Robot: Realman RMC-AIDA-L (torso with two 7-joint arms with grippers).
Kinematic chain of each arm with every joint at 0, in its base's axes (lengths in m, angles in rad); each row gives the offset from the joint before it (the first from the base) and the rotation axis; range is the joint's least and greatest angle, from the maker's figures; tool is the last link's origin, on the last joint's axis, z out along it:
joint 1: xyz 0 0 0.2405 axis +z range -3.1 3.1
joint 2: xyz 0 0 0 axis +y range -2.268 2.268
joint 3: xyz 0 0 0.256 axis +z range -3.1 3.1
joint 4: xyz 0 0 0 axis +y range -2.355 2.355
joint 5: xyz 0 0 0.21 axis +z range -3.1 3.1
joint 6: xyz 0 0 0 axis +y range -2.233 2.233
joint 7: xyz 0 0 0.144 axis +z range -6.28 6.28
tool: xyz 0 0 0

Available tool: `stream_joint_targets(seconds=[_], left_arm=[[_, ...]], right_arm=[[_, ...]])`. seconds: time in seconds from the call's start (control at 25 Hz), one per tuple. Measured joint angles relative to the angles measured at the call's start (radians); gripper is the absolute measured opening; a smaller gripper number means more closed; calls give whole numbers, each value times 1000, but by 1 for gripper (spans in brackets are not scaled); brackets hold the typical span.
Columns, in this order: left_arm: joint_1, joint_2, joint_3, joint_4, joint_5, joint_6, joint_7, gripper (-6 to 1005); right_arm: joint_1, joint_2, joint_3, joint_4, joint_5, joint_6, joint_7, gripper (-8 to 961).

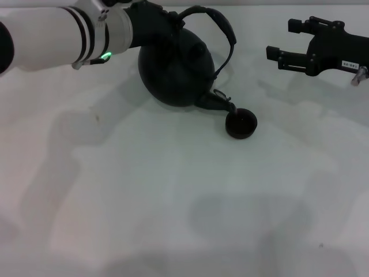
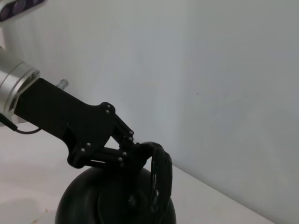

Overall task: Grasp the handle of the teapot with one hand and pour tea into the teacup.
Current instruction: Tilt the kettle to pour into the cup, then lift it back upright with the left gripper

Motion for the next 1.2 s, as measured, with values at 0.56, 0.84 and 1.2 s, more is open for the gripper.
stream_joint_targets(seconds=[0.56,0.84,1.2], left_arm=[[-10,1,23,12,34,-7,-18,136],[-19,2,25,27,106,-12,-70,135],[-21,0,26,34,132,-17,-72,136]], right_arm=[[-5,0,0,1,1,0,-6,829],[-1,0,0,8,2,0,-8,828],[3,0,0,14,8,-4,-10,828]])
